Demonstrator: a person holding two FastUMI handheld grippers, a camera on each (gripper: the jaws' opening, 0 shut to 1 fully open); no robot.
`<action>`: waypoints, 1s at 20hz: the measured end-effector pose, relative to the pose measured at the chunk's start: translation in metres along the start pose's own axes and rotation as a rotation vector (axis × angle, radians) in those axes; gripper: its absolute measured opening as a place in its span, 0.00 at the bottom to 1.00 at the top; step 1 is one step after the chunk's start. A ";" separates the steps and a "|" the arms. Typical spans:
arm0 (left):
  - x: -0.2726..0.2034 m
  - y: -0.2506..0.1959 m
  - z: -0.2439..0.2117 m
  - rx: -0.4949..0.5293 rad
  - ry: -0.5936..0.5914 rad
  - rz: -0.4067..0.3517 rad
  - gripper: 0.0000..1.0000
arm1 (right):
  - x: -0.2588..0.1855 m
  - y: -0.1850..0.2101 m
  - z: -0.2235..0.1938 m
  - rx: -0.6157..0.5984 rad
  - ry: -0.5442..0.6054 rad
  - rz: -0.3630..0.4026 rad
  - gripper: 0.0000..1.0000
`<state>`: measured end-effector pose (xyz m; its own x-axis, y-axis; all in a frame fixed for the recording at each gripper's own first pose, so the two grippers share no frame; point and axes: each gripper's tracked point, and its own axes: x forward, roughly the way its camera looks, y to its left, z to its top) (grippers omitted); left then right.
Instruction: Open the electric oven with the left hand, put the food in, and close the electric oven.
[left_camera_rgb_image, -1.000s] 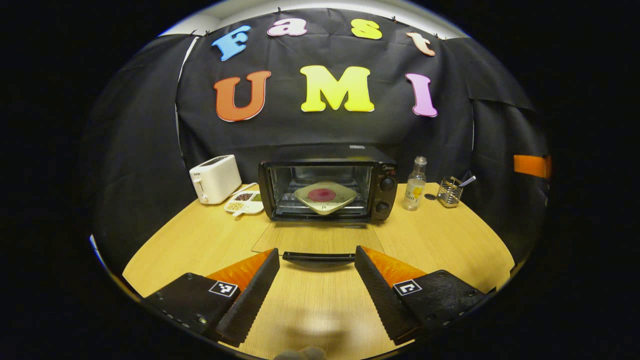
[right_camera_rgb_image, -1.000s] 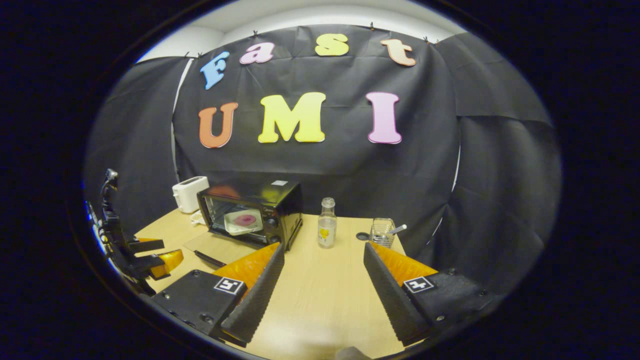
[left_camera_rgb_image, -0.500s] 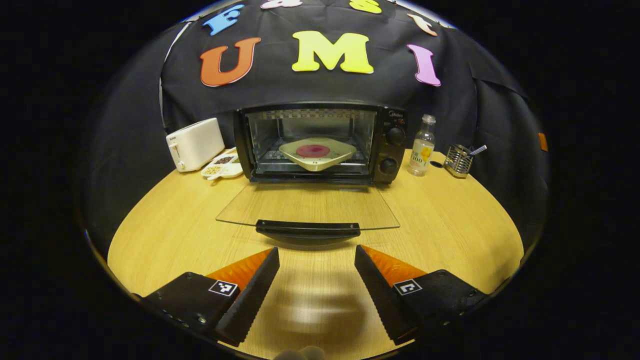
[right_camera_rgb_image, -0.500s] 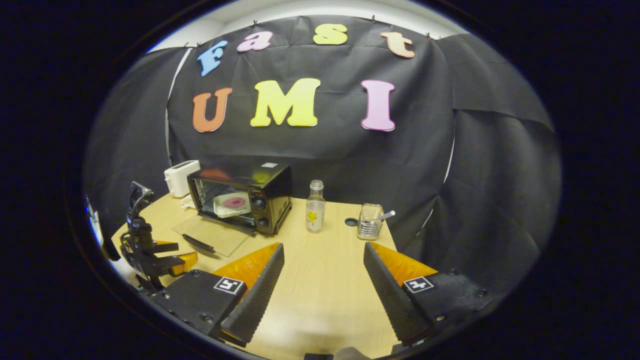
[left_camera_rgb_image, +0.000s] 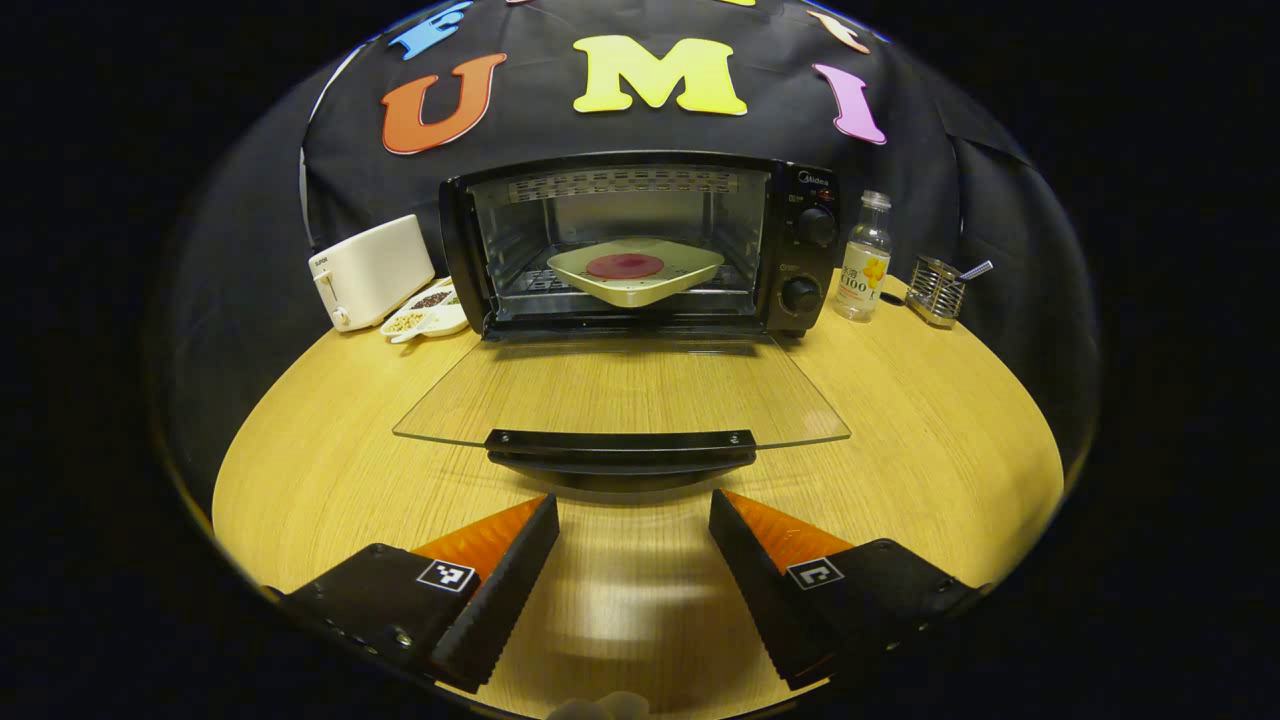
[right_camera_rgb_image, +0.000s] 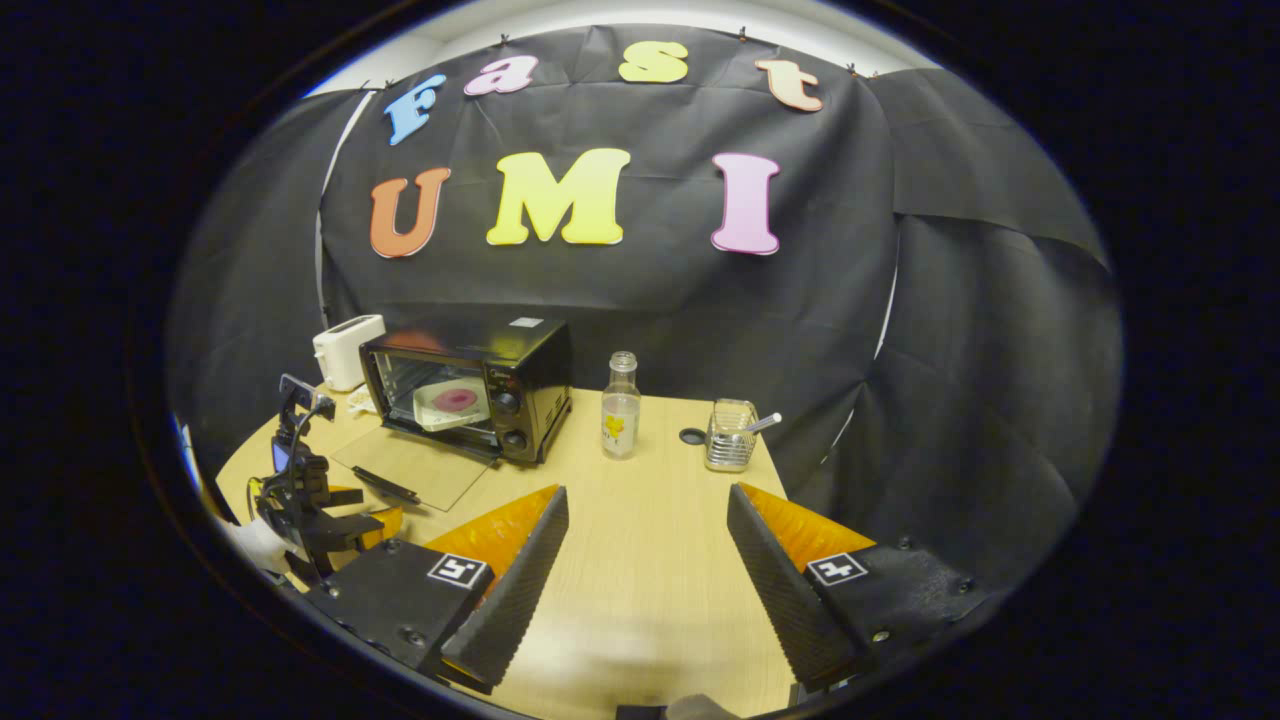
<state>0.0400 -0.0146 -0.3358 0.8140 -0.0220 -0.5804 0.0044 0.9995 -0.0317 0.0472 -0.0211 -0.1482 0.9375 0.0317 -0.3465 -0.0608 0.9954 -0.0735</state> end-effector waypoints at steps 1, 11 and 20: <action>0.002 0.000 0.002 0.008 -0.006 0.001 0.97 | 0.001 0.001 -0.001 0.001 0.004 -0.001 0.96; 0.000 -0.004 0.016 0.066 -0.034 -0.016 0.97 | 0.003 0.009 -0.004 0.028 0.014 -0.015 0.96; -0.013 -0.002 0.066 0.052 -0.104 -0.024 0.97 | 0.005 0.017 0.000 0.049 0.005 -0.012 1.00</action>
<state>0.0677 -0.0151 -0.2739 0.8691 -0.0461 -0.4925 0.0523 0.9986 -0.0011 0.0510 -0.0045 -0.1512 0.9364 0.0195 -0.3503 -0.0327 0.9990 -0.0317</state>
